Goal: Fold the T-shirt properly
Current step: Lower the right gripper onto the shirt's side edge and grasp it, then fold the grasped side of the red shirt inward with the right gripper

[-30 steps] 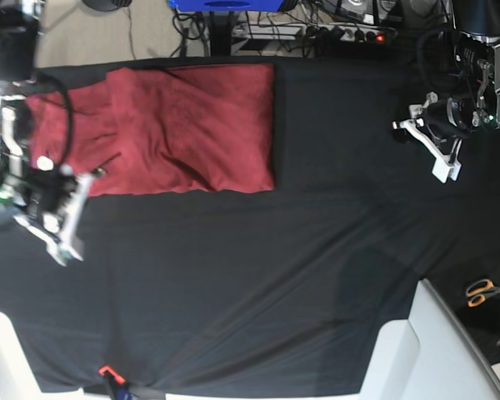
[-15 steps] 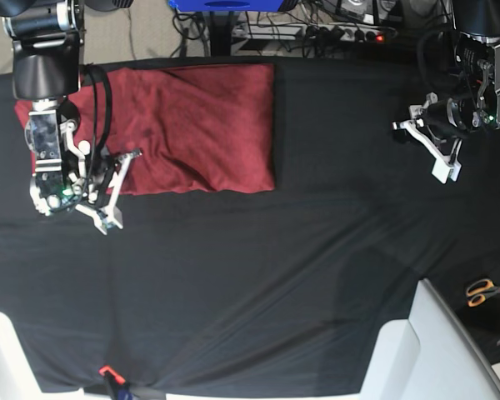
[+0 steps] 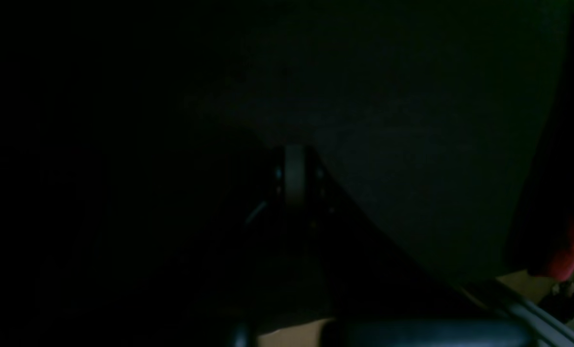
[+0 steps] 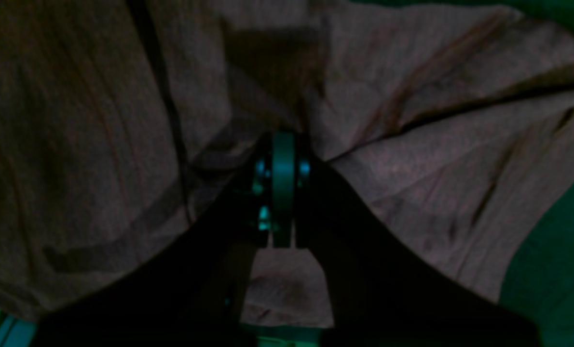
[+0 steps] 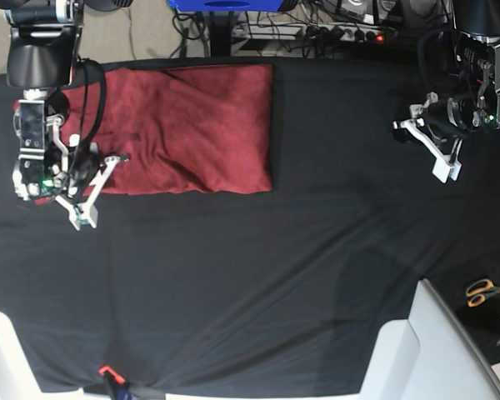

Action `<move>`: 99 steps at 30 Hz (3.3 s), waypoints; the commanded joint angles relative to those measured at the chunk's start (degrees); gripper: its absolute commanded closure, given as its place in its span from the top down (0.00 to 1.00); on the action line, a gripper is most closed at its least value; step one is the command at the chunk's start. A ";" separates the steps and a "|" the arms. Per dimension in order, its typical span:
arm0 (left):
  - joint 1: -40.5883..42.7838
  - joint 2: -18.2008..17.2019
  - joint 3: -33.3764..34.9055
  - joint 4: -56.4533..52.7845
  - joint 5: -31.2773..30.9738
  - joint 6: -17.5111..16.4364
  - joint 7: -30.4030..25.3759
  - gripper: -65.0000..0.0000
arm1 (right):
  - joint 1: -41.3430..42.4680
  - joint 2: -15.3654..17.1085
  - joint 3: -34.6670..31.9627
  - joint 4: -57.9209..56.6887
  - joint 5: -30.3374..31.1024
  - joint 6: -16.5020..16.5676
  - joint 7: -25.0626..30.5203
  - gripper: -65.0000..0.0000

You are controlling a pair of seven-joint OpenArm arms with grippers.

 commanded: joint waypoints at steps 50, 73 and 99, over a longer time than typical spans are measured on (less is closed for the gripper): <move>2.05 -1.27 -0.81 0.78 -0.64 -0.45 -2.41 0.00 | 2.59 -5.67 -12.22 -3.77 -1.30 4.57 6.94 0.01; 2.49 -2.06 -0.81 1.14 -0.64 -0.45 -2.50 0.00 | 3.55 3.30 40.88 8.97 6.35 22.46 -8.97 1.00; 2.84 -1.98 -0.72 1.05 -0.64 -0.45 -2.50 0.00 | -0.93 11.74 24.79 -23.91 39.58 22.46 -6.60 0.78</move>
